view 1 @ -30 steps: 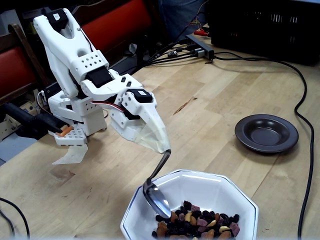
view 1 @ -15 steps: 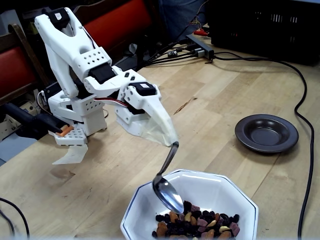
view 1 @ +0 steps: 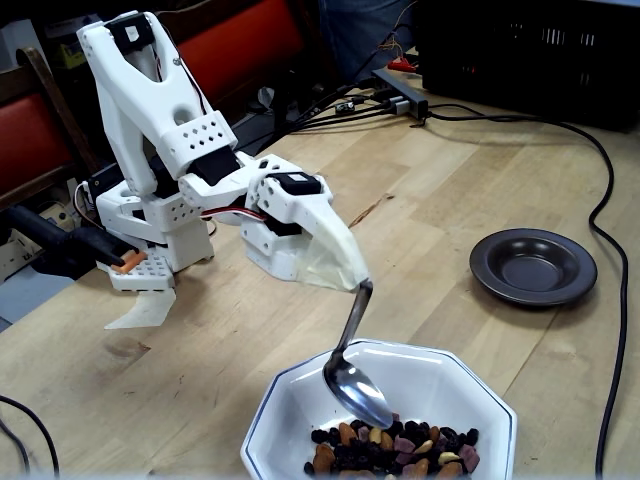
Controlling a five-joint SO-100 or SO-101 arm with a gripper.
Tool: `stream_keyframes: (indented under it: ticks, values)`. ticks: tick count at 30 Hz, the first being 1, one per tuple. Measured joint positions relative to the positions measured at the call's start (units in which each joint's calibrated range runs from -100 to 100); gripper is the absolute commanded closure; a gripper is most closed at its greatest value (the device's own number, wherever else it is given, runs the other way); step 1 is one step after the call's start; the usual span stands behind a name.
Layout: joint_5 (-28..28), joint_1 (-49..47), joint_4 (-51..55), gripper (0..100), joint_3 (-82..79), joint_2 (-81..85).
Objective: Use spoon to transfer food from the white bowl to brown plate
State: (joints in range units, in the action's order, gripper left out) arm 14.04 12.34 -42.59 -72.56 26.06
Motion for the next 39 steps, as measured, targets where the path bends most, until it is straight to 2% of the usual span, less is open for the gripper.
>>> stream_keyframes:
  ticks: [8,18,24,32,39]
  values:
    - [0.83,0.0,-7.31,97,0.0,-7.47]
    - [9.08,0.0,-7.63,97,0.0,-10.22]
    - [12.21,0.0,-7.63,97,-0.25,-10.22]
    - [12.94,0.0,-7.63,98,-12.88,-10.22]
    - [12.75,-0.29,-7.63,98,-12.71,-10.22]
